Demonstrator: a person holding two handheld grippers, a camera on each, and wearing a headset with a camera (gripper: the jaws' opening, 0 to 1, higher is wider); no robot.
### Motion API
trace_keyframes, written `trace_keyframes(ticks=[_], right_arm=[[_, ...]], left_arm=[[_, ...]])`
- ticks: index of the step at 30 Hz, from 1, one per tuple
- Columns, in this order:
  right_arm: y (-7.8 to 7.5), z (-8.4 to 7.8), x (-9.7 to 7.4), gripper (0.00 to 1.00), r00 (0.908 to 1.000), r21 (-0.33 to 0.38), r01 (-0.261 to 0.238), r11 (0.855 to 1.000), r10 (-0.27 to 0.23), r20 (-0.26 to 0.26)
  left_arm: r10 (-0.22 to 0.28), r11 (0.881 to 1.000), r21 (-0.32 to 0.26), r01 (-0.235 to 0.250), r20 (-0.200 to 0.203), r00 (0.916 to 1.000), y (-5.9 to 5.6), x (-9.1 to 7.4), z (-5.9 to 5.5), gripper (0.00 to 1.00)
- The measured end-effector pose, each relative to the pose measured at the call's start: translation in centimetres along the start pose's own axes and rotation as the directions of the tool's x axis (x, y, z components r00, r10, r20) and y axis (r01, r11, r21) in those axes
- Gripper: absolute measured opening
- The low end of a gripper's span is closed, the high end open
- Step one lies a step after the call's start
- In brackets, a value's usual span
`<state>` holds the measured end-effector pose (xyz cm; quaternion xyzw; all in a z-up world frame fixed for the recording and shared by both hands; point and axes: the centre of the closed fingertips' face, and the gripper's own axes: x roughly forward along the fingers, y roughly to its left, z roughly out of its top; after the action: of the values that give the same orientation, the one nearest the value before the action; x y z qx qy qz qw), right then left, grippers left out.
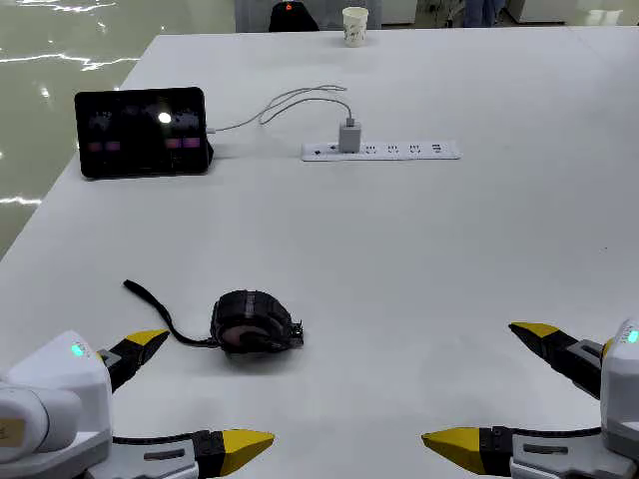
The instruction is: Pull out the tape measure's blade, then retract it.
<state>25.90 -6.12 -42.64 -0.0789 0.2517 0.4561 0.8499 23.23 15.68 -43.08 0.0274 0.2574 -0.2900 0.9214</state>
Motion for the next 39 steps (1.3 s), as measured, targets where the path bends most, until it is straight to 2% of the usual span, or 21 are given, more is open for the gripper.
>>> trace_keyframes(ticks=[26,39], right_arm=[[-0.03,-0.22,-0.07,0.98,0.9999,-0.013,0.002,1.000,-0.002,-0.012],[0.00,-0.16,0.17,0.96,0.9995,-0.025,-0.015,1.000,0.015,-0.028]], left_arm=[[-0.007,1.000,0.011,0.007,-0.005,1.0000,-0.04,-0.02,0.05,0.99],[-0.021,0.999,0.027,0.021,-0.011,0.9997,0.19,0.08,0.36,0.99]])
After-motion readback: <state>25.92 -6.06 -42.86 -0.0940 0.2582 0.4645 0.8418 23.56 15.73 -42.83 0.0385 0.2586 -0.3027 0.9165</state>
